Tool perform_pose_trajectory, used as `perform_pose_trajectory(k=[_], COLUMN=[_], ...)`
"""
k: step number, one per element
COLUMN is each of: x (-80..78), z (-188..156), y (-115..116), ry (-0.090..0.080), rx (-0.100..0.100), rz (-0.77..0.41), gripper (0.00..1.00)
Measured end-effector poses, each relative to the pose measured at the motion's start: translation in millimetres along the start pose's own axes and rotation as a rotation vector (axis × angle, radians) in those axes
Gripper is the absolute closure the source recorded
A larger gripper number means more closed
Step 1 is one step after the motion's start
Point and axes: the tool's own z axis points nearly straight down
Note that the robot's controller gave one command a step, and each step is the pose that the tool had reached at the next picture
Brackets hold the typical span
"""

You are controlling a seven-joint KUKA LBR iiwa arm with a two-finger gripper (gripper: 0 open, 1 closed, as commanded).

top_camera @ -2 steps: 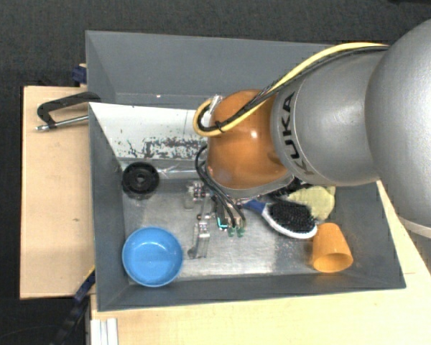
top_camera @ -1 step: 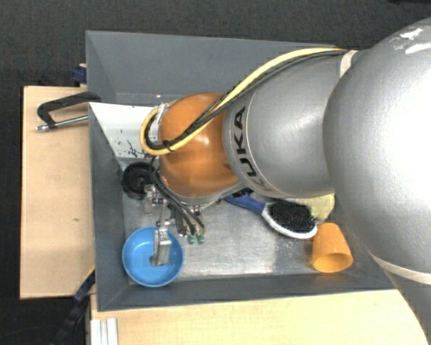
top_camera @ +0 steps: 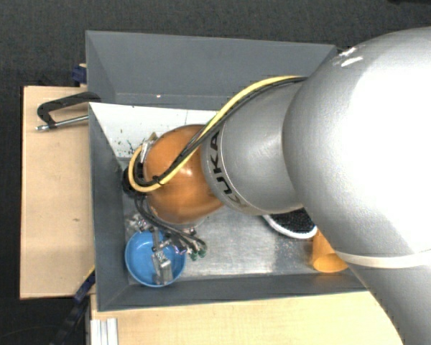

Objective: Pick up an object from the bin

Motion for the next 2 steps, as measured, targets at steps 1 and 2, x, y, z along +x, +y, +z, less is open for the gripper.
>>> perform_pose_trajectory(k=[1,2], x=[-1.7,-24.6], z=[-2,-149], y=[-1,-31], ry=[-0.005,-0.014], rx=[0.001,0.003], rz=[0.004,-0.134], gripper=[1.00,1.00])
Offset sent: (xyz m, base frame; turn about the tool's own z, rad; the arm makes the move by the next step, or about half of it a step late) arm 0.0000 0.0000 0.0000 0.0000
